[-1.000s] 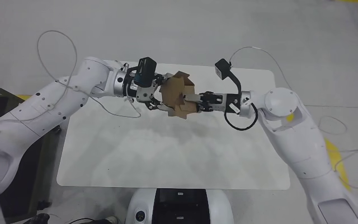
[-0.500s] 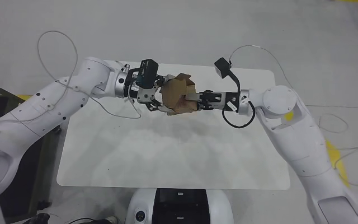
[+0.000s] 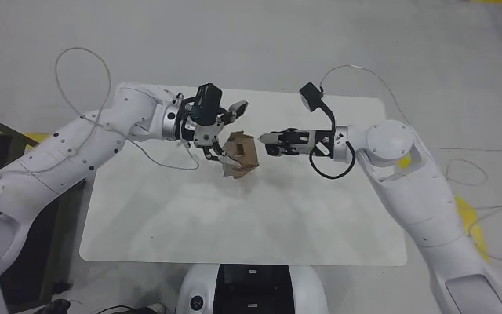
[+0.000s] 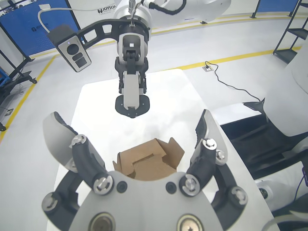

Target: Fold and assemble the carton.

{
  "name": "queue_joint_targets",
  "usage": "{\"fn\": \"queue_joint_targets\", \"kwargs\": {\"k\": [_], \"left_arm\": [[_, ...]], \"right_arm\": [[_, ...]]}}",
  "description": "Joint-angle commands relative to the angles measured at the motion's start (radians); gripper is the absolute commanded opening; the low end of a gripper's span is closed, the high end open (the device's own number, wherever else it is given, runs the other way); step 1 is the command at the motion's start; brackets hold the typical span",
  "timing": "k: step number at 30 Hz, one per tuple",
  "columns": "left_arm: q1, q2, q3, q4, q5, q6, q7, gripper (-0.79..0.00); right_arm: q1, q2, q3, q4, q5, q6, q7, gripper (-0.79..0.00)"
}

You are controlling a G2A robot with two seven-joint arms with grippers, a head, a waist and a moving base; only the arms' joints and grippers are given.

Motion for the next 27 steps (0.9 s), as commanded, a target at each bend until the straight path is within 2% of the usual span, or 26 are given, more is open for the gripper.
{"fn": "queue_joint_targets", "kwargs": {"k": [1,4,9,13,16,21,27], "left_arm": [[0.009,-0.005,0.000,0.021,-0.017,0.000,-0.011,0.000],[0.002,-0.002,0.000,0.057,-0.034,0.000,-0.004,0.000],[-0.007,0.020,0.000,0.097,-0.045,0.000,-0.010,0.000],[0.021,0.026,0.000,0.089,-0.070,0.000,-0.152,0.000],[0.028,0.017,0.000,0.045,-0.111,0.000,-0.256,0.000],[0.006,-0.007,0.000,0.004,-0.127,0.000,-0.359,0.000],[0.000,-0.056,0.000,0.017,-0.118,0.000,-0.483,0.000]], "right_arm": [[-0.002,0.000,0.002,0.003,-0.001,0.002,-0.006,-0.505],[-0.004,0.005,0.009,-0.010,-0.031,0.008,-0.004,-0.483],[-0.012,0.011,0.023,-0.013,-0.069,-0.001,-0.001,-0.471],[-0.016,0.015,0.035,-0.009,-0.069,-0.002,0.004,-0.453],[-0.023,0.019,0.048,-0.005,-0.067,-0.003,0.018,-0.431],[-0.052,0.030,0.095,0.009,-0.046,-0.007,0.032,-0.391],[-0.113,0.048,0.165,0.028,-0.050,-0.050,0.023,-0.142]]}}
